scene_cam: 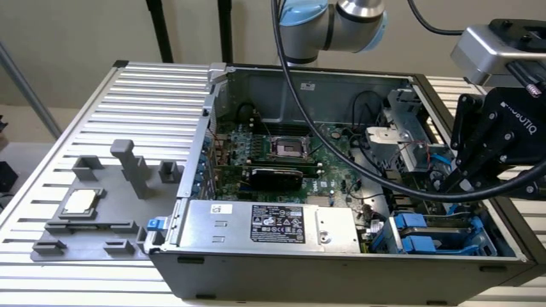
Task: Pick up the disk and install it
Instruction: 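Insert the first disk wire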
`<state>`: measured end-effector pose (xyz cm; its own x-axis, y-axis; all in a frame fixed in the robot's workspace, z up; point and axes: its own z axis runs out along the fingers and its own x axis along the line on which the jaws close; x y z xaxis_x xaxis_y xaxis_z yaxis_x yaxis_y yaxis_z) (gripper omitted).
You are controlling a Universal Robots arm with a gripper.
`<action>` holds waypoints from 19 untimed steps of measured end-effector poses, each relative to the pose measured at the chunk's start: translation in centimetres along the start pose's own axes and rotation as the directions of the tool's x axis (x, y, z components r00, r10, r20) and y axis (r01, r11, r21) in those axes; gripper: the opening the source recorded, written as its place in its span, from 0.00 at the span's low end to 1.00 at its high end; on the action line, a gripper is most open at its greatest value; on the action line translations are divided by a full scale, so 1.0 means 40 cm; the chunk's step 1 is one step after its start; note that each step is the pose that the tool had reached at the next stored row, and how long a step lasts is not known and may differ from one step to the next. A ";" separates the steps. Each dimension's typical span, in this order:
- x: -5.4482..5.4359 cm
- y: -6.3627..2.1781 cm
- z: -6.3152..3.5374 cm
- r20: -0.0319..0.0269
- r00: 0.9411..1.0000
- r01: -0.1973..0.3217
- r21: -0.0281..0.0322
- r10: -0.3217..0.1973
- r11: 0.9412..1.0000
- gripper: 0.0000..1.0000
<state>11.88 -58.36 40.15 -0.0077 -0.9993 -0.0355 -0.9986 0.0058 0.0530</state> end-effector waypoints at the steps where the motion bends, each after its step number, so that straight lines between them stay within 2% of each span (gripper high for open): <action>1: 0.000 0.000 0.000 0.000 1.000 0.000 0.000 0.000 1.000 0.11; 8: 0.000 -0.002 0.000 0.000 1.000 0.000 0.000 0.000 1.000 0.11; 15: -0.001 -0.078 -0.001 0.001 1.000 0.004 -0.003 -0.004 1.000 0.11; 19: -0.001 -0.123 0.007 0.001 1.000 0.008 -0.004 -0.008 1.000 0.11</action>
<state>16.76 -58.35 39.63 -0.0002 -0.9993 -0.0369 -0.9984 -0.0019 0.0565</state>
